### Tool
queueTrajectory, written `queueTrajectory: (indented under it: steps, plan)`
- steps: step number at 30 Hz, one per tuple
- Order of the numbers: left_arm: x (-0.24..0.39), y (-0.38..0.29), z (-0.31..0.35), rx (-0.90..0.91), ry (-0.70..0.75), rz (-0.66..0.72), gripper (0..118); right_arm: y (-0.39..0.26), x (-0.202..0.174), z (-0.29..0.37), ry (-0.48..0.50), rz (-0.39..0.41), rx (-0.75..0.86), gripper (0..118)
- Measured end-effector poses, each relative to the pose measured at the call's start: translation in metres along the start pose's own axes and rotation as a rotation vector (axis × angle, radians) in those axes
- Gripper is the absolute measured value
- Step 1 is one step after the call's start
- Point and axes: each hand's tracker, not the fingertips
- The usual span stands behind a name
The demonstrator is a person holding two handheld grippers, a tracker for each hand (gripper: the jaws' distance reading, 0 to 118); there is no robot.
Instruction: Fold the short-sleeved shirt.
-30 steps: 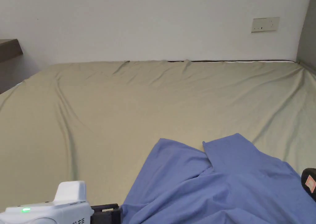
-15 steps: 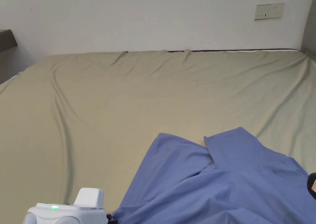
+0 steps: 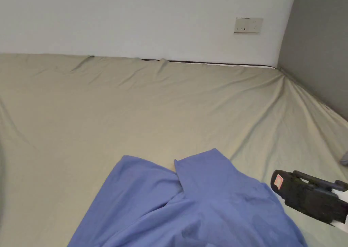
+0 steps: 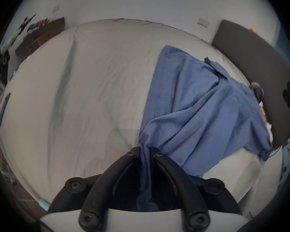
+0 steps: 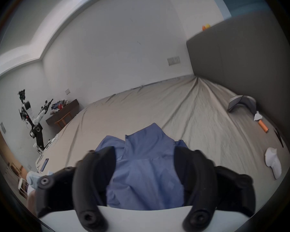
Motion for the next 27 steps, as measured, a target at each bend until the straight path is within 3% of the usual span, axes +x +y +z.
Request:
queueTrajectory:
  steps: [4,9,12,14,18,22,27]
  plan:
    - [-0.002,0.002,-0.001,-0.014,-0.01,-0.036,8,0.035,0.029,-0.065,-0.006,0.027,-0.173,77]
    - [0.002,0.008,-0.003,-0.041,-0.001,-0.057,8,0.048,0.055,-0.151,-0.052,0.006,-0.464,77]
    - [0.003,0.006,-0.003,-0.039,0.0,-0.058,8,0.053,0.055,-0.191,-0.073,0.104,-0.518,76]
    - [0.007,0.005,-0.002,-0.037,0.008,-0.064,8,0.054,0.058,-0.214,-0.104,0.082,-0.579,76]
    - [0.013,0.01,-0.003,-0.063,0.025,-0.091,8,0.059,0.053,-0.251,-0.064,0.143,-0.617,76]
    - [0.014,0.012,-0.002,-0.073,0.029,-0.092,8,0.063,0.056,-0.29,-0.046,0.092,-0.697,76]
    - [0.012,0.011,-0.001,-0.065,0.014,-0.065,8,0.058,0.05,-0.321,-0.069,0.133,-0.72,76]
